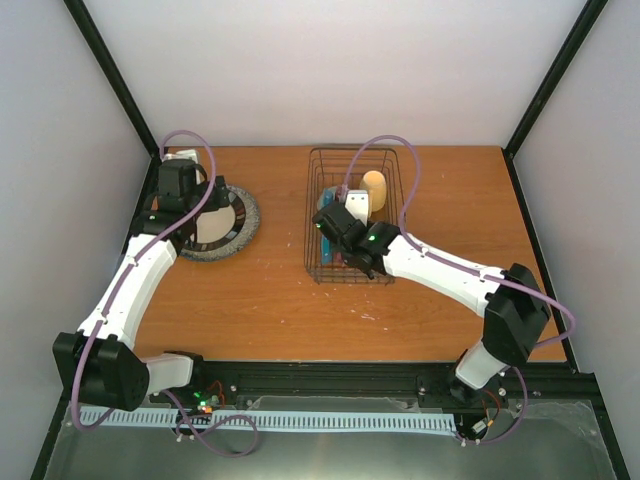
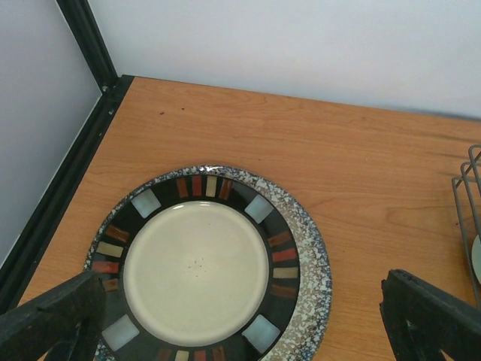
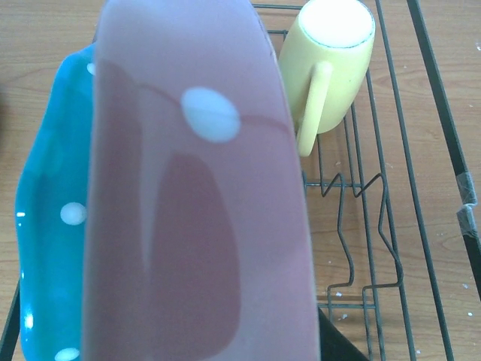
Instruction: Load the mixed dishes into the dish rack
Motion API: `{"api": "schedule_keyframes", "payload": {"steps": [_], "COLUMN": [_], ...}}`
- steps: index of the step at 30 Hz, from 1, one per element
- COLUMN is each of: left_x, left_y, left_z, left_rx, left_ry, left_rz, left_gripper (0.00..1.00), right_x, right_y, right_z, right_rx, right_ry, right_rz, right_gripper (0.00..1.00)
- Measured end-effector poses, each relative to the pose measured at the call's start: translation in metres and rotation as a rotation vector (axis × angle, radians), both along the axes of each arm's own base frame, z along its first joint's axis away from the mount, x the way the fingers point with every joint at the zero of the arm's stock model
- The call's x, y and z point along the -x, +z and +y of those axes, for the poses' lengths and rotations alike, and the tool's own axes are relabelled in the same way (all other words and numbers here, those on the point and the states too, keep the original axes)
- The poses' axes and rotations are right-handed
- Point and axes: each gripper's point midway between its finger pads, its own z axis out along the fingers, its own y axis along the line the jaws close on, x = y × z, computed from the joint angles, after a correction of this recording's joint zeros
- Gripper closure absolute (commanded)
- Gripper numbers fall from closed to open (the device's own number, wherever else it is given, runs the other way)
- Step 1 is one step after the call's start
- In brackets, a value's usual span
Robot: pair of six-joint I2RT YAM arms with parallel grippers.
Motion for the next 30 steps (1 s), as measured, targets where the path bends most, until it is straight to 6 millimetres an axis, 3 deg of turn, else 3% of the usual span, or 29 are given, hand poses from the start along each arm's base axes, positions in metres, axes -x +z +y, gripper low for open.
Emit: {"api": "schedule_keyframes", "payload": {"steps": [7,12,19,20,23,30], "left_x": [0.002,0.003,0.004,0.004,0.004,0.006], "left_y": [-0.006,-0.01,-0.006,-0.005,-0.006,-0.001], "left_z": [0.003,0.004,0.005,0.005,0.005,0.007], "left_rx": [-0.021,-0.028,-0.029,-0.029,-0.029,-0.035], "left_ry": [0.008,0.011,0.013,0.013,0.013,0.023], "left_rz": [0.015,0.023,0.011,0.011,0.012,0.0], "left_gripper": [0.0,0.0,0.0,0.0,0.0,0.0], "right_x": [-0.007,-0.009,-0.007,-0.007,-0.008,-0.01], "right_y": [-0.006,-0.032,-0.031,-0.031,-0.032,-0.031], "right_z": [0.005,0.007,0.005,0.005,0.005,0.018], "right_rx": [0.02,0.03,0.013,0.013,0.011,-0.013], "right_ry": [-0.021,-0.043,-0.04,-0.038,-0.036,0.012], "right_rz": [-0.01,0.027,0.013,0.014,0.019,0.031], "right_gripper": [0.97,0.97,0.97,0.95,0.75,0.62]}}
